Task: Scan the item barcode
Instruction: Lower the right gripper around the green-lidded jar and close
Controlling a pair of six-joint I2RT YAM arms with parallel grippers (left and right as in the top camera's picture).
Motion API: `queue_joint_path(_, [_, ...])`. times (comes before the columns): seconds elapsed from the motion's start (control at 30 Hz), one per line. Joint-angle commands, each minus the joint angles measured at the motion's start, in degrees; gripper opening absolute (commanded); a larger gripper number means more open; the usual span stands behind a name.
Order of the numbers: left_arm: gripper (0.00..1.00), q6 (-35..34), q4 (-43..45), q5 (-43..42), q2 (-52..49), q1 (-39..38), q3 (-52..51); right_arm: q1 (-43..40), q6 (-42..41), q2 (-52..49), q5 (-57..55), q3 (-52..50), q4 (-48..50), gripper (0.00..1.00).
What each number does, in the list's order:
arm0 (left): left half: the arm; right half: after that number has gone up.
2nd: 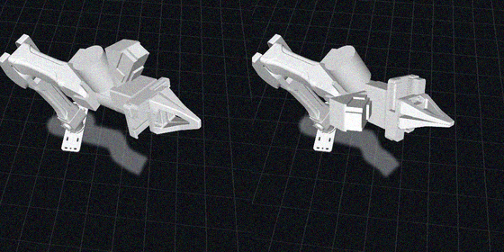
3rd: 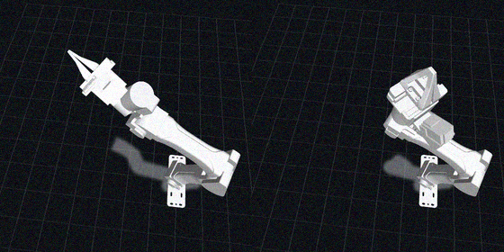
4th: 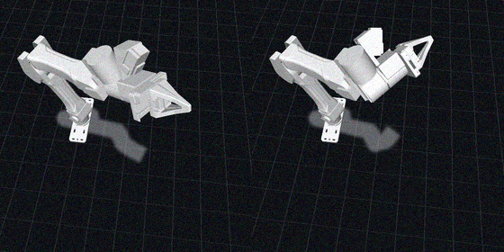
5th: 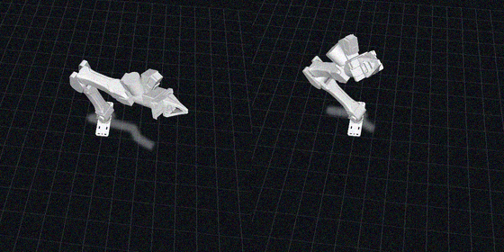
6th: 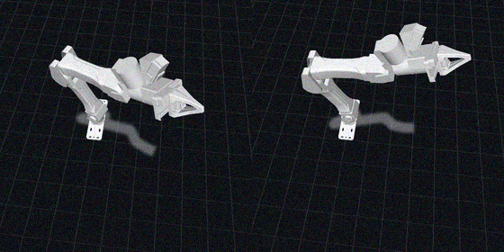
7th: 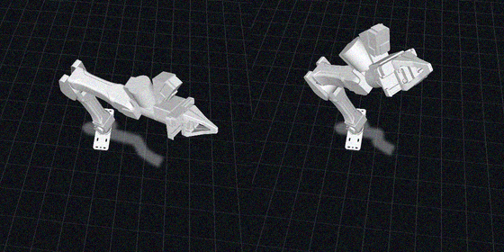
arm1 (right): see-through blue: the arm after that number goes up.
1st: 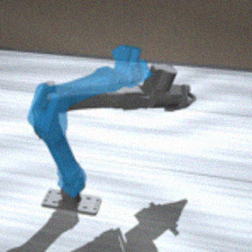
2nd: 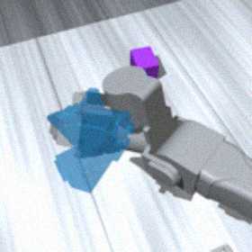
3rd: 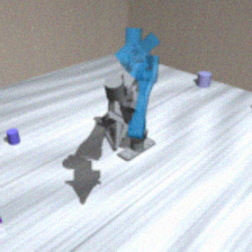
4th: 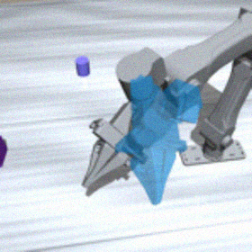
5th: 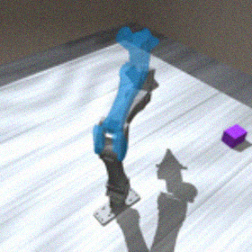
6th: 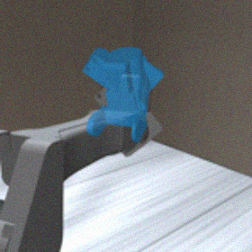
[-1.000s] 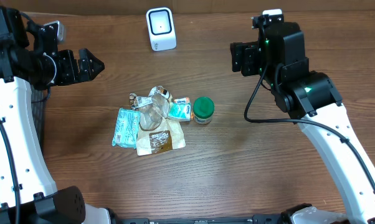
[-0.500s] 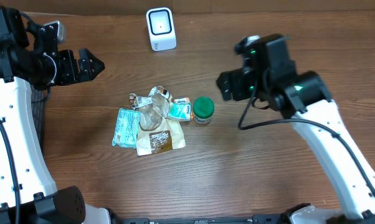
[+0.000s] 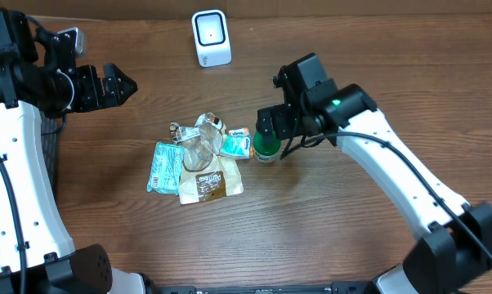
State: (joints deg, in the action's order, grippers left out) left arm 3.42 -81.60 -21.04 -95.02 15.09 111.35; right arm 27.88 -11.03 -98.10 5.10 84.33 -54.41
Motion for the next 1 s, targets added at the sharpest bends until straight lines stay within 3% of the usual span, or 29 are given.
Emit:
queue_joint_path(0.0, [1.0, 1.31, -0.02, -0.83, 0.63, -0.13, 0.28, 0.02, -5.22, -1.95, -0.09, 1.51, 1.05, 1.0])
queue_joint_path(0.2, [1.0, 1.31, -0.02, -0.83, 0.63, -0.11, 0.28, 0.02, -7.28, -2.49, -1.64, 1.51, 6.1, 0.93])
queue_joint_path(0.5, [0.99, 1.31, 0.0, -0.83, 0.63, -0.11, 0.28, 1.38, -13.75, -6.19, -2.45, 1.51, 5.73, 0.89])
queue_joint_path(0.97, [1.0, 1.31, -0.02, -0.83, 0.63, -0.11, 0.28, 3.93, -14.51, -10.91, -2.45, 1.14, 4.33, 0.88])
